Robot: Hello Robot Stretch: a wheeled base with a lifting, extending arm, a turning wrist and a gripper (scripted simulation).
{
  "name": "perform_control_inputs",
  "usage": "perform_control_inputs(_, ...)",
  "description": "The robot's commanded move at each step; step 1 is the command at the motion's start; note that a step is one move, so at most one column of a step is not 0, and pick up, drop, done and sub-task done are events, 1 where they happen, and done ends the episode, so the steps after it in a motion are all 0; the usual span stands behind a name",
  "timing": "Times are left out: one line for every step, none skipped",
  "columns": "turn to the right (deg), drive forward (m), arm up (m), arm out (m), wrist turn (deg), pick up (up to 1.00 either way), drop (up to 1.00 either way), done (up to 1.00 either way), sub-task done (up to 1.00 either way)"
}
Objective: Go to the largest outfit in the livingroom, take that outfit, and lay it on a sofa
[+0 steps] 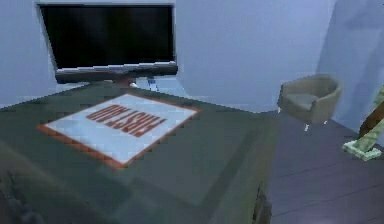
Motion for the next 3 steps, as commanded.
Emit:
perform_control_inputs(45.0, 0.0, 0.0, 0.0, 0.0, 0.0, 0.0, 0.0, 0.0)
perform_control_inputs(45.0, 0.0, 0.0, 0.0, 0.0, 0.0, 0.0, 0.0, 0.0)
perform_control_inputs(45.0, 0.0, 0.0, 0.0, 0.0, 0.0, 0.0, 0.0, 0.0)
